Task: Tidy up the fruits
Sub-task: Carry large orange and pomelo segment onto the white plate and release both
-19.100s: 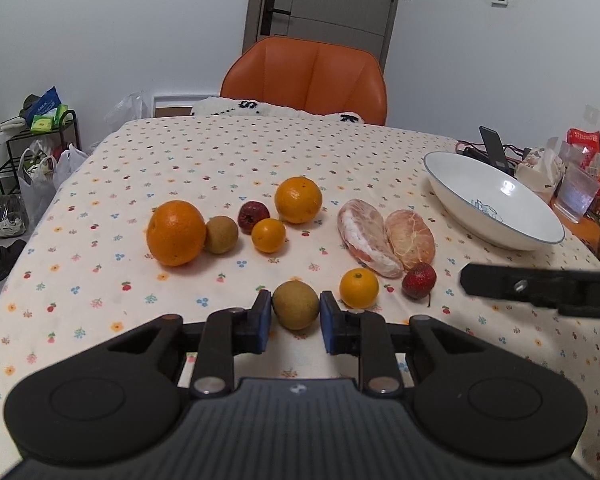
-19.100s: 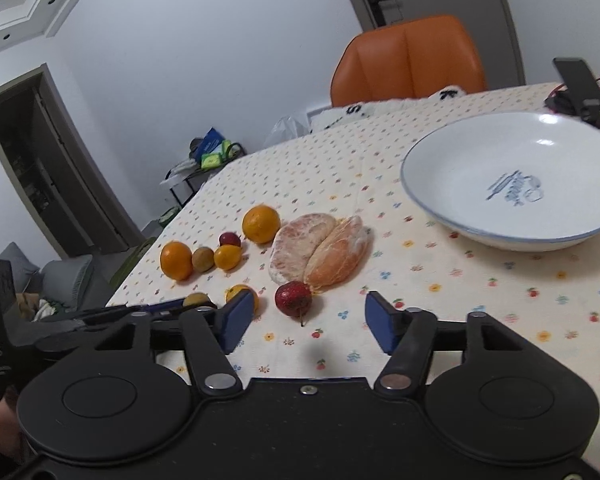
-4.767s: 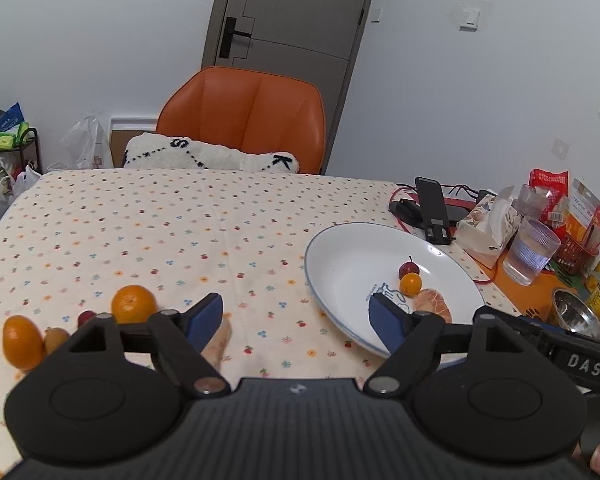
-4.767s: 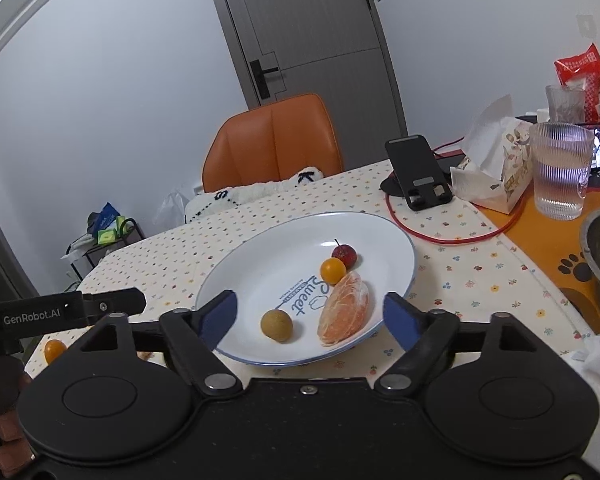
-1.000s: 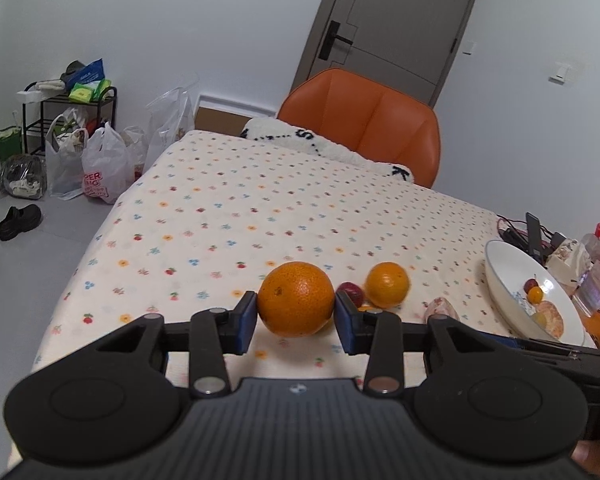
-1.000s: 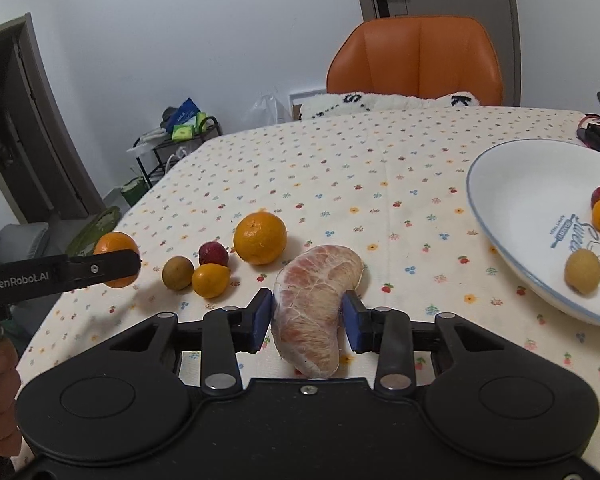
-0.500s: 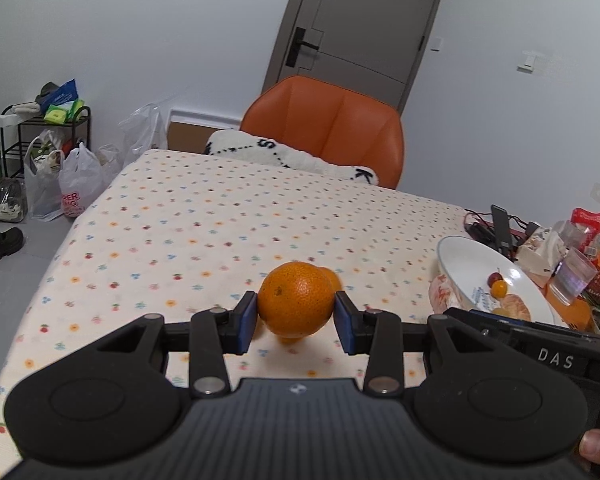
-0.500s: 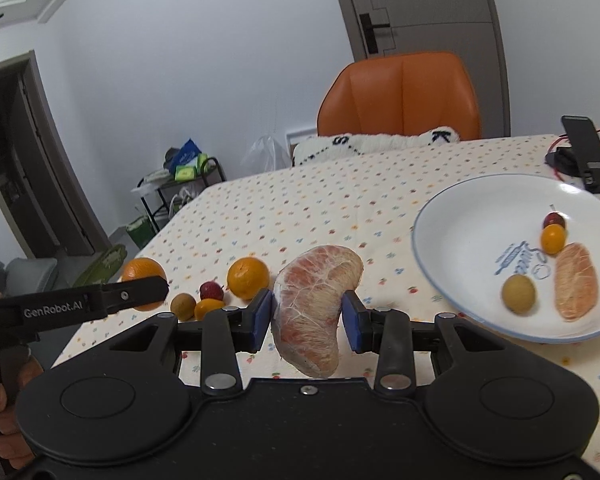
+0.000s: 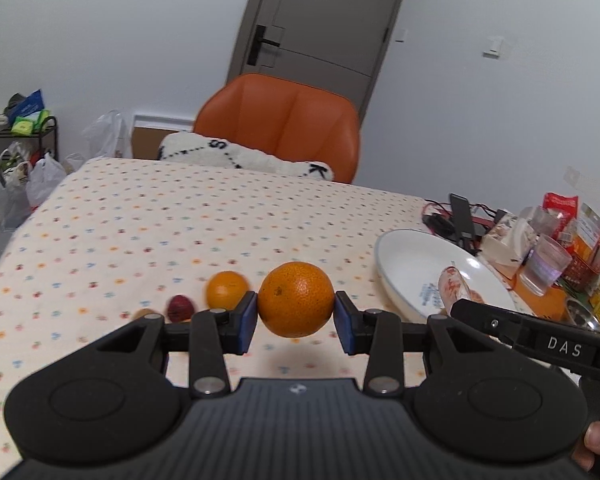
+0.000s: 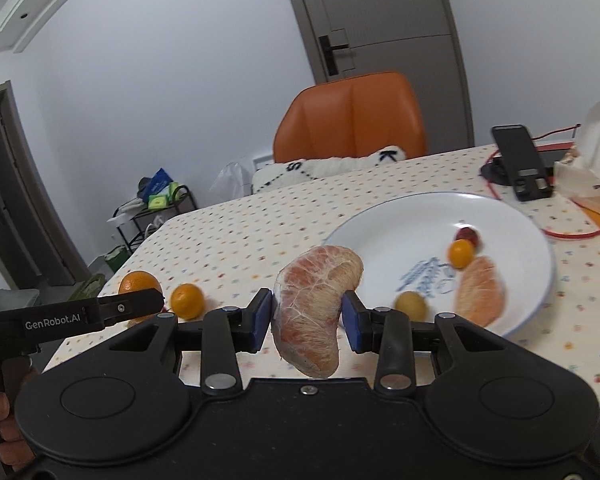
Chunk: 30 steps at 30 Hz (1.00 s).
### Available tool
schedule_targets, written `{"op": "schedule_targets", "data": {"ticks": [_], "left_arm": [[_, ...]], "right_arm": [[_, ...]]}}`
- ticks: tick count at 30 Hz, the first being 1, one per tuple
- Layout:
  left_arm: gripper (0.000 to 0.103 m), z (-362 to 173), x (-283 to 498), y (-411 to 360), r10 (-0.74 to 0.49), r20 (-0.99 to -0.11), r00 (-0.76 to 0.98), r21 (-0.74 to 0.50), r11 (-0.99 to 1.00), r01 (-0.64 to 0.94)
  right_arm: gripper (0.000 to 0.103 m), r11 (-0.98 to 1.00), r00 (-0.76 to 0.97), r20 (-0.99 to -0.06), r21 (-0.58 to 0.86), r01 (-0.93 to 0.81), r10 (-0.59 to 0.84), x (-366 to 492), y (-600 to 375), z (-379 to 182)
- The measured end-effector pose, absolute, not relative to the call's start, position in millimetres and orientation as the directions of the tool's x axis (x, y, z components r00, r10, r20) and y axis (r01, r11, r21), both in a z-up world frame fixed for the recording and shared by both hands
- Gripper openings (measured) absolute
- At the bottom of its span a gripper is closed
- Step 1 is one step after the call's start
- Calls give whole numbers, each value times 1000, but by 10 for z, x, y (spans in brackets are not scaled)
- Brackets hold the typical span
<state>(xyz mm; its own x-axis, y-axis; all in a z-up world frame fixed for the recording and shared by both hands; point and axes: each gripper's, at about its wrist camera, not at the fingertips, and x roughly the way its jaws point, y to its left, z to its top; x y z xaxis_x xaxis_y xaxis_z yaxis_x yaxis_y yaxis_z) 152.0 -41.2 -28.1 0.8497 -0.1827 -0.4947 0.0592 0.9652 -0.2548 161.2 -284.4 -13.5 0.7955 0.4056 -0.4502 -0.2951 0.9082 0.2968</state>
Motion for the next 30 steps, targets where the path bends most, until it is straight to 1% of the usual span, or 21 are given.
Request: {"op": "schedule_targets", "data": {"ticks": [24, 26, 28, 29, 30], "left_arm": [[39, -339, 1906, -1102, -242, -525, 816, -225, 964, 142], [39, -348, 1951, -1132, -243, -530, 812, -218, 965, 146], [39, -357, 1999, -1169, -244, -536, 808, -211, 966, 152], [39, -361, 2024, -1191, -246, -538, 807, -209, 966, 155], [39, -364, 2048, -1214, -247, -539, 805, -206, 966, 158]], "right_arm": [[37, 929, 832, -458, 330, -167, 313, 1796, -3518, -275], [42, 923, 836, -455, 355, -147, 308, 1837, -3570, -290], [44, 918, 840, -446, 371, -141, 310, 1853, -3615, -301], [48, 918, 841, -444, 370, -142, 310, 1853, -3626, -302], [50, 918, 842, -442, 369, -143, 309, 1844, -3634, -303]]}}
